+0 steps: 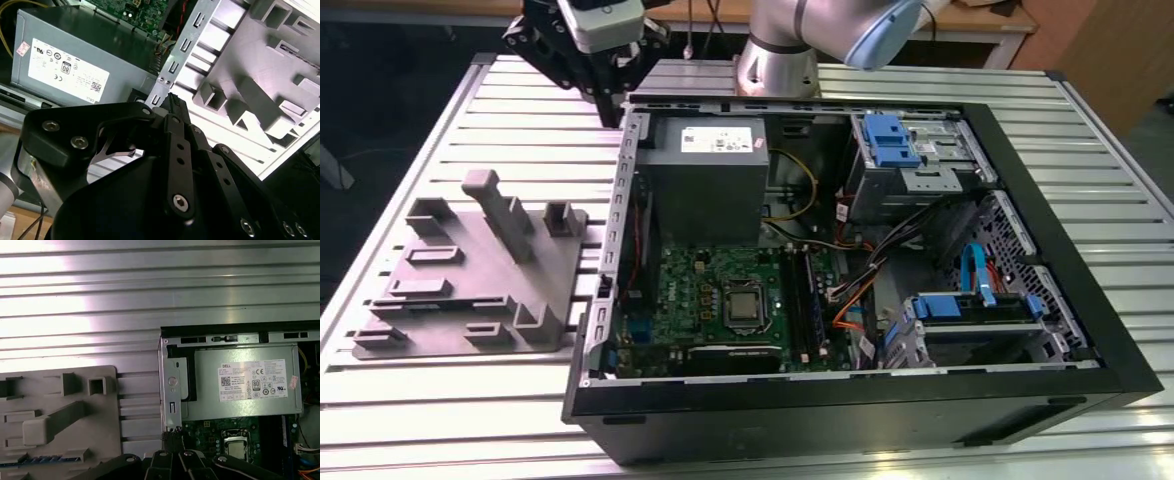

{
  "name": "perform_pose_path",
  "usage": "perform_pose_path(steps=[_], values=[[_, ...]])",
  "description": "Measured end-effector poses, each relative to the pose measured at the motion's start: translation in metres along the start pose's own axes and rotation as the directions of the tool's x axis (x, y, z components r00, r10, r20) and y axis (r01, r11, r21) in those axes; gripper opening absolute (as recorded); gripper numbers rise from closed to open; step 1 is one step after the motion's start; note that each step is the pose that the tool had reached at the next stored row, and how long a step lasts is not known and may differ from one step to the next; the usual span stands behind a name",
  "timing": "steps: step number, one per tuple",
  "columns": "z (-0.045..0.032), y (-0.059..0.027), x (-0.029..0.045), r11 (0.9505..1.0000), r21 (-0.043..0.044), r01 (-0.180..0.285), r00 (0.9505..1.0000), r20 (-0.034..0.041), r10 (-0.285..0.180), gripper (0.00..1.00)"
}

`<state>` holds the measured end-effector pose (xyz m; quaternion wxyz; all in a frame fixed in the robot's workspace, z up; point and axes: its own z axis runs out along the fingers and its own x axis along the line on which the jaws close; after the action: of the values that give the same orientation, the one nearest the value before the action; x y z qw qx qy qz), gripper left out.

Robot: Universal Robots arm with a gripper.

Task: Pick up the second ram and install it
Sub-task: 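Reach for the second ram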

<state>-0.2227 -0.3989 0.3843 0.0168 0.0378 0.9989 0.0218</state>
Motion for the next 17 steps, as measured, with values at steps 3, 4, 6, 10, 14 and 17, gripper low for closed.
perform_pose_path(steps=[3, 4, 6, 10, 14, 17], values=[[0.0003, -0.0003, 0.0031, 1.0, 0.0, 0.0, 1.0, 0.0, 0.0, 0.1], [0.0003, -0.0003, 0.0043, 1.0, 0.0001, 0.0, 1.0, -0.0001, 0.0, 0.1], [0.0006, -0.0006, 0.0076, 1.0, 0.0, 0.0, 1.0, 0.0, 0.0, 0.1], [0.0014, -0.0012, 0.0148, 1.0, -0.0001, 0.0, 1.0, 0.0001, 0.0, 0.1], [0.0018, -0.0018, 0.0225, 1.0, 0.0, 0.0, 1.0, 0.0001, 0.0, 0.1], [0.002, -0.0022, 0.0275, 1.0, 0.0, 0.0, 1.0, 0.0001, 0.0, 0.1]])
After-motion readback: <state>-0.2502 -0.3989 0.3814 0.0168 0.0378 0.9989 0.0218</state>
